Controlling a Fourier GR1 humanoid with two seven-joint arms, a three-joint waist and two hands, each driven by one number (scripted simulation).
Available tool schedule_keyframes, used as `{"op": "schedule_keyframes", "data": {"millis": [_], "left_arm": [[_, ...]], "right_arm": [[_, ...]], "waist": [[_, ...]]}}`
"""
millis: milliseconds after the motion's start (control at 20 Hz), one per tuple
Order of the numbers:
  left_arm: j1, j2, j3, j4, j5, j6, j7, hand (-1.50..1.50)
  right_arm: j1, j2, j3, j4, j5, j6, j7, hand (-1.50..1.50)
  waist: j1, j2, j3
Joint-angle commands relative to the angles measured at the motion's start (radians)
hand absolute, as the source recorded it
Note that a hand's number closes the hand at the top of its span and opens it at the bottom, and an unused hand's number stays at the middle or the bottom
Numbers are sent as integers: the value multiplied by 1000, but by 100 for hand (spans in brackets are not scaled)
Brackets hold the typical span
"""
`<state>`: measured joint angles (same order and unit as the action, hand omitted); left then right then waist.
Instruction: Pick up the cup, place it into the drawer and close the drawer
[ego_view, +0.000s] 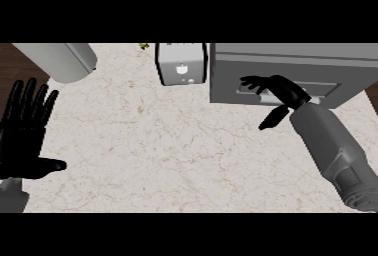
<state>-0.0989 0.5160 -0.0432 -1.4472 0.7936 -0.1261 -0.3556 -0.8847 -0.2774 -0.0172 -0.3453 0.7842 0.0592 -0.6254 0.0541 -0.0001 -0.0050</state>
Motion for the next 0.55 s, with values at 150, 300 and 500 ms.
{"op": "schedule_keyframes", "data": {"millis": [150,300,500], "left_arm": [[-3,-20,-16,-7,-22,-8,-5,-150],[-1,-8,-4,1,-18,-17,4,-150],[-63,-24,0,52,-46,14,-1,-150]], "right_arm": [[-116,-96,-59,136,-13,25,42,-150],[-98,-109,-52,154,-2,14,2,-150],[-137,-72,-46,165,0,7,38,-150]], "waist": [[34,36,8],[37,37,9],[19,39,8]]}}
